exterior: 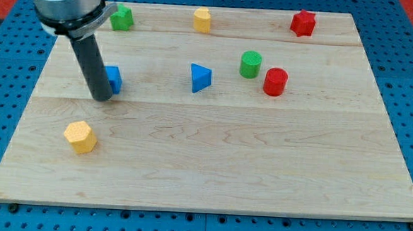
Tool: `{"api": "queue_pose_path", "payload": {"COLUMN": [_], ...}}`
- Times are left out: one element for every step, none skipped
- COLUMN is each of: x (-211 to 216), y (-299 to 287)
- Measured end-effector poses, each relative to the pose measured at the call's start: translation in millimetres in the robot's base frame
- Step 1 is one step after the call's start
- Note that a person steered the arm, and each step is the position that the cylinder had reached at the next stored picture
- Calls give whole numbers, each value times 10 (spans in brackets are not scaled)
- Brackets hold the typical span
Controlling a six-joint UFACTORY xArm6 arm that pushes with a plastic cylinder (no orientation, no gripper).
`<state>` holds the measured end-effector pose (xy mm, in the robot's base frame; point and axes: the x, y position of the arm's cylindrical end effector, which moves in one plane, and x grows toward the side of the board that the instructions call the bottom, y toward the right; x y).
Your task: Place the yellow hexagon to the right of the red circle
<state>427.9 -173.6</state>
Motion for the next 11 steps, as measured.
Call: {"api": "queue_pose_path", "payload": {"x": [-383, -296, -194, -195, -194, -194, -194, -194, -101, 29, 20], "y": [-103, 394, 842, 981, 998, 998, 907, 900, 976, 1124, 1156]}}
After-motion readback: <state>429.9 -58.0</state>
